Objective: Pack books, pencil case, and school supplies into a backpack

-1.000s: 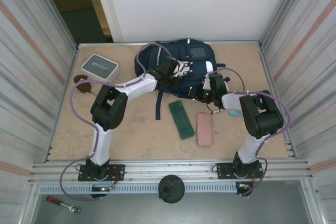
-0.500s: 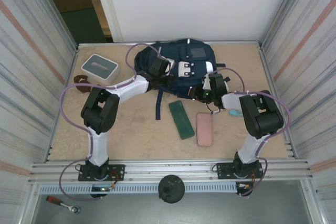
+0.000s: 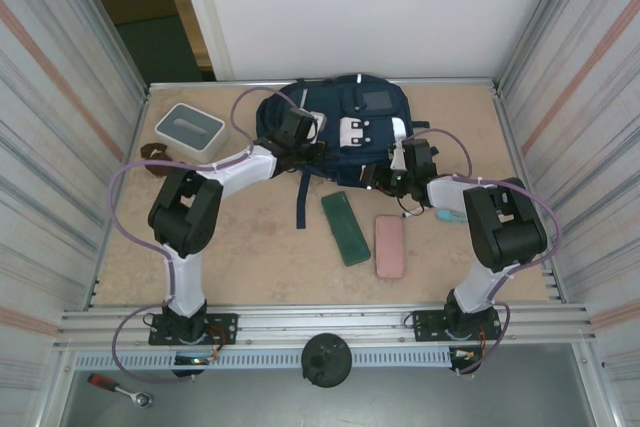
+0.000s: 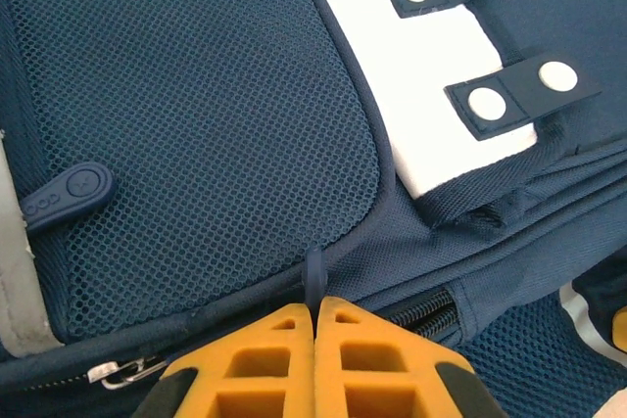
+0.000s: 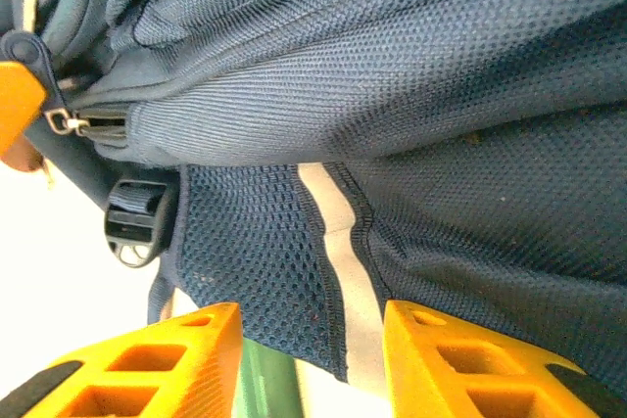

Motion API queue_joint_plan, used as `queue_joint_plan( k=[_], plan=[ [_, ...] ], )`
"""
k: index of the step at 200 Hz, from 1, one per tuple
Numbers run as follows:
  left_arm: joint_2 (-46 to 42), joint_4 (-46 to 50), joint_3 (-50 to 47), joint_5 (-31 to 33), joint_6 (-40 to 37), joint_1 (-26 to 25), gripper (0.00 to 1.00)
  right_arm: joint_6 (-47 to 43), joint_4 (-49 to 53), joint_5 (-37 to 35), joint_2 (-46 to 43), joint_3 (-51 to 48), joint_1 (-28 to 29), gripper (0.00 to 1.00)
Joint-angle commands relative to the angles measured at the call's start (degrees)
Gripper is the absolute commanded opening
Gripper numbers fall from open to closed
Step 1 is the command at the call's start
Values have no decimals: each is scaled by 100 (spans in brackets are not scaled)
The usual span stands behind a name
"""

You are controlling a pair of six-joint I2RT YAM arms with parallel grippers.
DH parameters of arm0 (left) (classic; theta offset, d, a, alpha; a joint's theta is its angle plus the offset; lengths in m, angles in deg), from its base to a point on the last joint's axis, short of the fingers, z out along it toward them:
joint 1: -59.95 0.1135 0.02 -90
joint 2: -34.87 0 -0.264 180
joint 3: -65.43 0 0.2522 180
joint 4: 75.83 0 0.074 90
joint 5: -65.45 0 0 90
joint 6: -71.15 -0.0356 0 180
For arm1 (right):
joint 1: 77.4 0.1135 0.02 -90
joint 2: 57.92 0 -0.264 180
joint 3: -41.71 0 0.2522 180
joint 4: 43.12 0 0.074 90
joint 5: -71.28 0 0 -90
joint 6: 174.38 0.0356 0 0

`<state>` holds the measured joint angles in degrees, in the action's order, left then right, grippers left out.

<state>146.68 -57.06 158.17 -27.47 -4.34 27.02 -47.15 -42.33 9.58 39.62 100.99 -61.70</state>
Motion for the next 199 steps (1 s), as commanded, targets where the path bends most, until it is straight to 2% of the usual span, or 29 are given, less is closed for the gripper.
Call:
queue_joint_plan(
  k=[1,22,79,114,158,199],
  plan=[
    [-403,-220,-101,-131,276,61,0,416,98,127,-293,131,-37,46],
    [-447,-321,-205,-104,353,58,0,685,-39,93,-370,206,39,50],
    [-647,-661,-559,-34,492,58,0,502,640,-981,-405,770,428,53],
    [-711,-826,-698,-251,562,59,0,411,687,-953,-146,1100,529,52],
    [-633,-805,-728,-133,485,67,0,500,695,-904,205,1357,536,50],
    [-476,-751,-730,-239,474,67,0,522,535,-517,462,1546,578,45]
  ],
)
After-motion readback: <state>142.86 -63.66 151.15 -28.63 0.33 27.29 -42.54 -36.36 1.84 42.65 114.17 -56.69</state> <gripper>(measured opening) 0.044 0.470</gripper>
